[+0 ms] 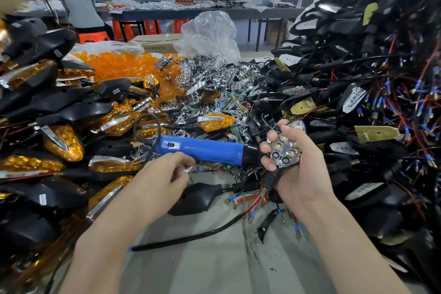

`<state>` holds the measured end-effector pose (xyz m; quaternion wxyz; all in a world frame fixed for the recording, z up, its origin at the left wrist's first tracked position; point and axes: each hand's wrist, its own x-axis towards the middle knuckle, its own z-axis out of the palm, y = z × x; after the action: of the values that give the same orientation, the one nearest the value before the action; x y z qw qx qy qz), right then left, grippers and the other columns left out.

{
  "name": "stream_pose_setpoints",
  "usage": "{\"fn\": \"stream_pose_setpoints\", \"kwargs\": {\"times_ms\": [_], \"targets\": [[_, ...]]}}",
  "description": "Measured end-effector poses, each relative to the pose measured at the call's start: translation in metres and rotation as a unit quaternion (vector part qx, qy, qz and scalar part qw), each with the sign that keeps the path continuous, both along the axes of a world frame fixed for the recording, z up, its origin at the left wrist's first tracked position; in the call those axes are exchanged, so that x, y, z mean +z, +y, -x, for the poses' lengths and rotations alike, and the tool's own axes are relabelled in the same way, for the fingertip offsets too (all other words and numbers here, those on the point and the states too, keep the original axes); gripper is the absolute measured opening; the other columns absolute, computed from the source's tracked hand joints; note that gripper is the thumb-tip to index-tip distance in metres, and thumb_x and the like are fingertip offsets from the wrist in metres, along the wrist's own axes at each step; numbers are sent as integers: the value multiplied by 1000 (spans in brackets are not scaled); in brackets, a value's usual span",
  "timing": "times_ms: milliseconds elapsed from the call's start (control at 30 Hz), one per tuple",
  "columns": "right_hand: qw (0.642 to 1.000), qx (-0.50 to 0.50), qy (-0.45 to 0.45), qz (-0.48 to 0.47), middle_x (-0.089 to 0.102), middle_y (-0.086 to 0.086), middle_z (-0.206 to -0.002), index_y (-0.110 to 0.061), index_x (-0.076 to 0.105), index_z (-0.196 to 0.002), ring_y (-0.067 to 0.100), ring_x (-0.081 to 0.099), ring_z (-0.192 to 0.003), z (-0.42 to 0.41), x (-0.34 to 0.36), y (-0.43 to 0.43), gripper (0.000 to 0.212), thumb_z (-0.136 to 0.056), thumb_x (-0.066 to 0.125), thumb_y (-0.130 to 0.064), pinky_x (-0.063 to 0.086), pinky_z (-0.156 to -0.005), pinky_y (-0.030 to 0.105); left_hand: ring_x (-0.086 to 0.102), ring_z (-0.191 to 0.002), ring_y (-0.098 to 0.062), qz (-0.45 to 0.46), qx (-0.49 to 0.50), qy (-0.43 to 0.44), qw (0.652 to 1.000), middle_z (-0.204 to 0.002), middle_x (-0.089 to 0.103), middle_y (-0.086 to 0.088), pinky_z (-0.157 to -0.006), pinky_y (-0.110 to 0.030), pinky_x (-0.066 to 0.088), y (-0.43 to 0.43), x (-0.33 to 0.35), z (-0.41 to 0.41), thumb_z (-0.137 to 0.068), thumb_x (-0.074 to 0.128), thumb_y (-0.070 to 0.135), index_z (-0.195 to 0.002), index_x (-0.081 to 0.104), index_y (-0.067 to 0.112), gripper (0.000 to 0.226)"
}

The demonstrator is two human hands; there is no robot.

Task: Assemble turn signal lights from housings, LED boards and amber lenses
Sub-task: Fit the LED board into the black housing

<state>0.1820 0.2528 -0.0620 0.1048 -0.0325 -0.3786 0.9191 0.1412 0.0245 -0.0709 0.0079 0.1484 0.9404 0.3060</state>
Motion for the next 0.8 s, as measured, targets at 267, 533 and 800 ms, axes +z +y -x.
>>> {"fn": "stream_pose_setpoints", "kwargs": {"times_ms": [267, 533, 800], "targets": [[1000, 8, 0, 2, 58, -1, -73, -19, 57, -98, 15, 55, -61, 0, -1, 0, 6, -94, 58, -14, 39, -43, 22, 51, -52, 6, -25, 2, 24, 999, -64, 53, 16, -45, -15, 33, 14, -3, -2, -101, 44, 18, -111, 62, 34, 26], [1000, 9, 7, 4, 59, -1, -72, -20, 59, -95, 15, 56, -60, 3, -2, 1, 7, -89, 60, -16, 39, -43, 22, 51, -56, 8, 0, -16, 15, 1000, -71, 57, 15, -52, -18, 30, 20, -3, -5, -102, 38, 21, -111, 62, 34, 29], [1000, 6, 2, 7, 59, -1, -72, -19, 60, -92, 16, 56, -58, 4, -1, 1, 6, -93, 58, -13, 40, -43, 23, 56, -59, 2, 50, -7, 73, 996, -70, 64, 17, -51, -19, 35, 21, -7, -4, -98, 44, 29, -106, 61, 42, 23]]}}
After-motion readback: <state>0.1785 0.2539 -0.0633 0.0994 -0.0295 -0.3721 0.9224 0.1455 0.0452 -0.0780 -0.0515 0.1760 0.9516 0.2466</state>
